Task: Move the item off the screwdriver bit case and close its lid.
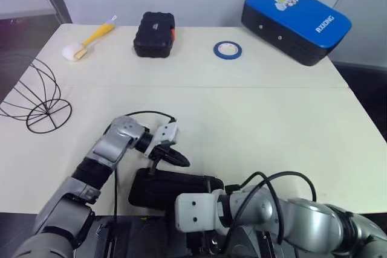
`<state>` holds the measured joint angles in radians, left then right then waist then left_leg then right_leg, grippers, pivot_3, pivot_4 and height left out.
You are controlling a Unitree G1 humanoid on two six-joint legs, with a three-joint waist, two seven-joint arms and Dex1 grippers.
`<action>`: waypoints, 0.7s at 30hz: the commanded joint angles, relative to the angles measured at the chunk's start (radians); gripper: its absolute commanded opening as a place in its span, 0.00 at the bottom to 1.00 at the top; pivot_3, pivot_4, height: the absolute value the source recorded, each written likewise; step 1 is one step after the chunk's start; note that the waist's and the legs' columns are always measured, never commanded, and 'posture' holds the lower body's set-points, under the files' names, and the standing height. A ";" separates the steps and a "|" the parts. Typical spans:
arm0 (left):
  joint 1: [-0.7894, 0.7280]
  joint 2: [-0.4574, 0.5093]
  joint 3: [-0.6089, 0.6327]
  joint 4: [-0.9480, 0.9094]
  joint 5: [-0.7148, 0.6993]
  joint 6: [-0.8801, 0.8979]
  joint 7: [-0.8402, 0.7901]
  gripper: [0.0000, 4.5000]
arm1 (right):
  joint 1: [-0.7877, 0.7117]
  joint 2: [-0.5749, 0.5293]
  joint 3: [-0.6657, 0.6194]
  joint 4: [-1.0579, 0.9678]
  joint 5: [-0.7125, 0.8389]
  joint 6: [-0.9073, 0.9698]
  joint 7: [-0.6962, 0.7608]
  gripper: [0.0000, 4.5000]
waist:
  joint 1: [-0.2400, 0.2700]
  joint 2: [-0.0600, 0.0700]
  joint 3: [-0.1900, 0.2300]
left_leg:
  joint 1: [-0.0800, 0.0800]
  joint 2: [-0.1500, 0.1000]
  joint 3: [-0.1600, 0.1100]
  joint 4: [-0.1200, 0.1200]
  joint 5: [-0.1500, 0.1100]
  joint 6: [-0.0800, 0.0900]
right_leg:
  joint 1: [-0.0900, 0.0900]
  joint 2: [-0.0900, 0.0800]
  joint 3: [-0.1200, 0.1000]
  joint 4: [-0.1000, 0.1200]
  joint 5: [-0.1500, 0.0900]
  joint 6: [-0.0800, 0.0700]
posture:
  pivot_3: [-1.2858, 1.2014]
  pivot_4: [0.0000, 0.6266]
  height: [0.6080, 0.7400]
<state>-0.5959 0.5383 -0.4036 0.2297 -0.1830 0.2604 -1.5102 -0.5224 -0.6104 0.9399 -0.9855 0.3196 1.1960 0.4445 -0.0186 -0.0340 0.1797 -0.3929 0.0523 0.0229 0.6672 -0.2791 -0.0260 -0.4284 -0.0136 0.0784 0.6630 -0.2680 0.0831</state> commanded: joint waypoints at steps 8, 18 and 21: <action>-0.004 0.001 0.004 -0.026 -0.003 0.005 0.002 0.00 | -0.077 -0.025 0.227 -0.062 -0.092 0.014 -0.067 0.01 | -0.002 0.000 0.000 | 0.000 0.000 0.000 0.000 0.000 0.000 | 0.000 0.000 0.000 0.000 0.000 0.000 | 0.52 0.24 0.98; 0.006 -0.004 -0.009 -0.013 0.007 -0.009 0.005 0.00 | -0.089 -0.107 0.328 0.002 -0.303 -0.114 -0.076 0.01 | -0.002 0.000 0.000 | 0.000 0.000 0.000 0.000 0.000 0.000 | 0.000 0.000 0.000 0.000 0.000 0.000 | 0.52 0.24 0.98; 0.005 -0.009 -0.009 0.004 0.012 -0.022 0.010 0.00 | -0.043 -0.140 0.332 -0.015 -0.342 -0.172 -0.057 0.01 | -0.001 0.000 0.000 | 0.000 0.000 0.000 0.000 0.000 0.000 | 0.000 0.000 0.000 0.000 0.000 0.000 | 0.52 0.24 0.98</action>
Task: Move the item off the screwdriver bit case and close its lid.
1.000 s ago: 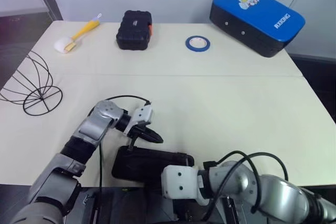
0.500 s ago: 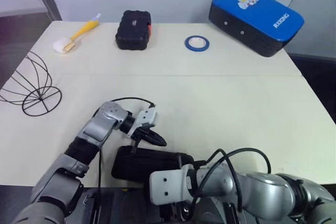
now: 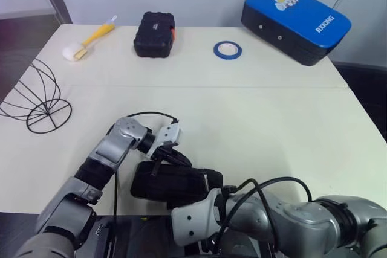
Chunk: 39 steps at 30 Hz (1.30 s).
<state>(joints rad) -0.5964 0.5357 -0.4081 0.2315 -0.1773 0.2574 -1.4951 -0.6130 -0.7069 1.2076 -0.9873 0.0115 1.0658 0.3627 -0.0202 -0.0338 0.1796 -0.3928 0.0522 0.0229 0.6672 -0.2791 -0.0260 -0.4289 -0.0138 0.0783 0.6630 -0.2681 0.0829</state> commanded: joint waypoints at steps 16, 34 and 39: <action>0.002 0.013 -0.010 0.049 0.024 -0.044 -0.035 0.00 | 0.143 -0.006 0.007 -0.012 -0.117 0.033 0.103 0.01 | -0.002 0.001 -0.001 | 0.001 0.000 0.000 0.000 0.000 0.000 | 0.000 0.000 0.000 0.000 0.000 0.000 | 0.52 0.24 0.98; 0.078 0.021 -0.036 -0.067 0.014 0.001 -0.038 0.00 | 0.300 0.068 -0.115 0.116 -0.273 0.041 -0.001 0.01 | -0.024 0.001 -0.004 | 0.001 0.000 -0.001 -0.001 0.000 0.000 | 0.001 0.001 0.000 0.000 -0.001 -0.001 | 0.52 0.24 0.98; 0.094 0.014 -0.040 -0.089 0.012 0.019 -0.029 0.00 | 0.319 0.124 -0.154 0.166 -0.290 0.072 -0.028 0.01 | -0.025 0.001 -0.005 | 0.002 0.001 -0.001 -0.002 0.000 0.000 | 0.001 0.001 0.000 0.000 -0.001 -0.001 | 0.52 0.24 0.98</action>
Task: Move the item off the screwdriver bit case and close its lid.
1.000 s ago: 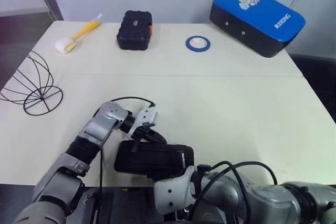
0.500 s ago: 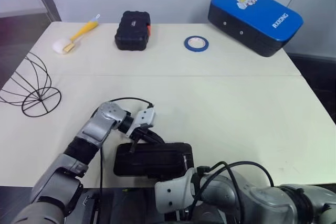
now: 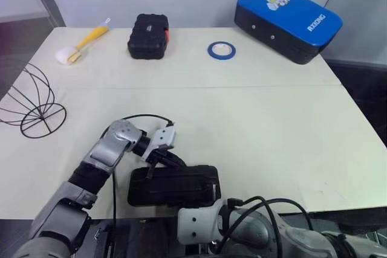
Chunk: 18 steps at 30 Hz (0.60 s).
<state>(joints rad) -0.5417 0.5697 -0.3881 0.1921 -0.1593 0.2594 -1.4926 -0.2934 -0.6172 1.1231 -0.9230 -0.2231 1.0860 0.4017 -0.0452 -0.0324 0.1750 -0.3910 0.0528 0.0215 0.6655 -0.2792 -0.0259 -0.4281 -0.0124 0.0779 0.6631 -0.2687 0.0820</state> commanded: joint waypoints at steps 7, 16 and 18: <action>0.058 -0.031 -0.067 -0.079 -0.008 0.043 -0.013 0.00 | 0.030 0.106 -0.129 0.145 -0.072 0.096 -0.116 0.01 | -0.001 0.000 -0.001 | 0.001 0.000 -0.001 0.000 0.000 0.000 | 0.001 0.001 0.000 0.000 0.000 -0.001 | 0.52 0.24 0.98; 0.063 -0.046 -0.070 -0.069 0.006 0.037 -0.003 0.00 | 0.095 0.101 -0.236 0.182 -0.047 0.031 -0.112 0.01 | -0.001 0.001 -0.002 | 0.002 0.000 -0.002 0.000 0.000 0.000 | 0.001 0.002 0.000 0.000 0.001 -0.002 | 0.52 0.24 0.98; 0.043 -0.052 -0.060 -0.022 0.017 0.014 0.002 0.06 | 0.140 0.088 -0.254 0.152 -0.014 0.026 -0.086 0.06 | 0.001 0.001 -0.003 | 0.002 0.000 -0.002 0.000 0.000 0.000 | 0.001 0.002 0.000 0.000 0.001 -0.002 | 0.52 0.24 0.98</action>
<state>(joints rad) -0.5302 0.5481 -0.3717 0.1627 -0.1305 0.2947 -1.4346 -0.1682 -0.5018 0.9892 -0.8629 -0.1913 1.0802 0.3891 -0.0443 -0.0317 0.1722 -0.3890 0.0526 0.0198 0.6654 -0.2791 -0.0259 -0.4269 -0.0110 0.0782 0.6631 -0.2678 0.0804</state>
